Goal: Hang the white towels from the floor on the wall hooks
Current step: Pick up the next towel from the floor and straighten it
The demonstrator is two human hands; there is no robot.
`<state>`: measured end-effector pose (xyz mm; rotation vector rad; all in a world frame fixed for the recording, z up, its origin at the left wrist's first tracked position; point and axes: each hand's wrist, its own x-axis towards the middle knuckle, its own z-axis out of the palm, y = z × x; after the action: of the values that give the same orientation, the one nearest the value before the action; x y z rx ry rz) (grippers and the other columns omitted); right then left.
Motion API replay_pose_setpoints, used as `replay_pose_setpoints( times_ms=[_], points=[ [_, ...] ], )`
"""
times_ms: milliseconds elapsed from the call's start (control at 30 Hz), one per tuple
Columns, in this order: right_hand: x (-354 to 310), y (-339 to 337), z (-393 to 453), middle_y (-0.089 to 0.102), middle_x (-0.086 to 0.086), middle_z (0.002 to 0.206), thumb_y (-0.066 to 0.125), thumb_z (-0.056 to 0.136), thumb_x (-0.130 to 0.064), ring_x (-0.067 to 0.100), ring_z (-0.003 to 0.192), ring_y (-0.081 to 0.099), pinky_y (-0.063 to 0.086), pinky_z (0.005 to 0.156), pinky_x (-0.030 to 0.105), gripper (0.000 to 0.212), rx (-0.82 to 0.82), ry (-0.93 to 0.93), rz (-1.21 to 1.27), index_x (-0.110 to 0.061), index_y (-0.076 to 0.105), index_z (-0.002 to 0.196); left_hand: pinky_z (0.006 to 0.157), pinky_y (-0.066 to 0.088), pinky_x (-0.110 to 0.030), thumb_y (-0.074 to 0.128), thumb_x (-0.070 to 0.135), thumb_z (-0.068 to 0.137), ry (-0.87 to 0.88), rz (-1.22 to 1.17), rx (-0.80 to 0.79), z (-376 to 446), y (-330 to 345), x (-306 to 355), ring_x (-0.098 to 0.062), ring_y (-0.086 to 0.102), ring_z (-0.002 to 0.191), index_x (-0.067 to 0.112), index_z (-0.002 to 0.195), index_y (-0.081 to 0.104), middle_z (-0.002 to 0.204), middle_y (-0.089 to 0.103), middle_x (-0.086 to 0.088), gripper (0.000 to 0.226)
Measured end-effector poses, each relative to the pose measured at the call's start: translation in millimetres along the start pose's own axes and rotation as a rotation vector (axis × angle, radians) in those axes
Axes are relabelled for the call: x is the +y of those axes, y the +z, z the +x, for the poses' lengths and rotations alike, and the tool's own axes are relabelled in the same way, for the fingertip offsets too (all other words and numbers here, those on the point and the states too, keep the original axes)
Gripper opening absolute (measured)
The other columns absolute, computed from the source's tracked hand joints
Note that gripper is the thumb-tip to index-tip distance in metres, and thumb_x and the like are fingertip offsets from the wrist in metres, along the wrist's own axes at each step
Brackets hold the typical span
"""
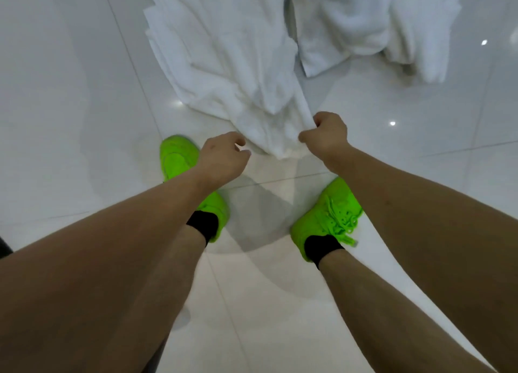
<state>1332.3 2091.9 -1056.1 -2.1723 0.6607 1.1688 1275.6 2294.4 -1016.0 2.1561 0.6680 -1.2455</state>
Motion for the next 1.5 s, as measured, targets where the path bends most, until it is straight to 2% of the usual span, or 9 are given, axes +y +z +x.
replay_pose_setpoints(
  times_ms=[267,567,700,800,867,1000,1133,1300,1500],
  points=[
    [-86.8,-120.4,-161.3,0.025,-0.006,0.05,0.055,0.062,-0.002,0.014,0.048,0.024,0.018,0.047,0.029,0.035,0.095,-0.216,0.054,-0.018,0.026,0.053,0.091,0.046,-0.028,0.058,0.031,0.089,0.108,0.028,0.045,-141.2,-102.9,96.5,-0.022,0.057,0.109,0.022,0.121,0.063,0.112,0.066,0.0,0.034],
    [-164.9,-338.6,-377.5,0.032,-0.003,0.055,0.053,0.071,0.003,0.014,0.054,0.032,0.026,0.052,0.027,0.031,0.223,-0.559,0.084,-0.016,0.033,0.056,0.09,0.043,-0.031,0.06,0.023,0.089,0.51,0.227,0.202,-353.4,-227.4,297.7,-0.026,0.054,0.117,0.024,0.143,0.041,0.129,0.056,-0.008,0.058],
    [-172.2,-455.5,-460.0,0.048,-0.004,0.063,0.075,0.071,-0.011,0.012,0.062,0.045,0.035,0.054,0.024,0.024,0.307,-0.643,0.219,-0.012,0.052,0.064,0.074,0.05,-0.033,0.057,0.021,0.085,0.739,0.29,0.206,-456.4,-259.0,403.2,-0.026,0.062,0.094,0.024,0.096,0.067,0.091,0.065,-0.001,0.015],
    [-153.3,-551.3,-524.8,0.049,-0.008,0.062,0.085,0.067,-0.03,0.006,0.058,0.045,0.034,0.049,0.017,0.037,0.434,-0.696,0.214,-0.015,0.051,0.061,0.068,0.043,-0.029,0.055,0.027,0.088,0.877,0.336,0.292,-536.1,-260.8,476.6,-0.029,0.061,0.103,0.021,0.068,0.055,0.071,0.058,0.004,0.02],
    [-131.1,-605.0,-562.2,0.05,-0.007,0.064,0.085,0.067,-0.032,0.007,0.058,0.045,0.035,0.049,0.018,0.038,0.531,-0.727,0.134,-0.017,0.051,0.062,0.079,0.044,-0.032,0.056,0.029,0.09,0.998,0.376,0.383,-579.4,-257.2,518.2,-0.031,0.056,0.113,0.021,0.07,0.054,0.076,0.058,0.002,0.022],
    [-71.7,-684.9,-623.5,0.061,-0.006,0.075,0.088,0.062,-0.038,0.011,0.066,0.056,0.042,0.055,0.026,0.034,0.676,-0.669,-0.07,-0.02,0.062,0.074,0.055,0.036,-0.027,0.06,0.024,0.083,1.175,0.295,0.491,-653.2,-247.6,592.0,-0.02,0.059,0.075,0.028,0.064,0.056,0.072,0.059,0.003,0.02],
    [-9.3,-732.4,-652.9,0.068,-0.007,0.073,0.085,0.065,-0.041,0.013,0.07,0.064,0.053,0.061,0.032,0.024,0.75,-0.511,-0.133,-0.025,0.071,0.074,0.057,0.04,-0.027,0.058,0.022,0.079,1.353,0.288,0.499,-710.2,-232.6,655.4,-0.015,0.056,0.072,0.031,0.064,0.057,0.07,0.058,0.008,0.017],
    [78.8,-776.7,-660.3,0.055,-0.006,0.076,0.073,0.075,-0.042,0.016,0.079,0.052,0.036,0.054,0.029,0.026,1.026,-0.372,-0.101,-0.025,0.056,0.066,0.07,0.051,-0.034,0.057,0.02,0.083,1.414,0.231,0.68,-739.3,-227.1,733.0,-0.018,0.057,0.079,0.028,0.078,0.066,0.078,0.061,0.007,0.013],
    [156.7,-828.1,-663.2,0.043,-0.003,0.059,0.057,0.077,-0.008,0.018,0.058,0.042,0.028,0.049,0.028,0.029,1.317,-0.245,0.217,-0.019,0.038,0.057,0.067,0.049,-0.032,0.056,0.025,0.08,1.53,0.123,0.712,-755.7,-194.9,831.8,-0.02,0.057,0.082,0.028,0.082,0.067,0.084,0.063,0.006,0.012]
  ],
)
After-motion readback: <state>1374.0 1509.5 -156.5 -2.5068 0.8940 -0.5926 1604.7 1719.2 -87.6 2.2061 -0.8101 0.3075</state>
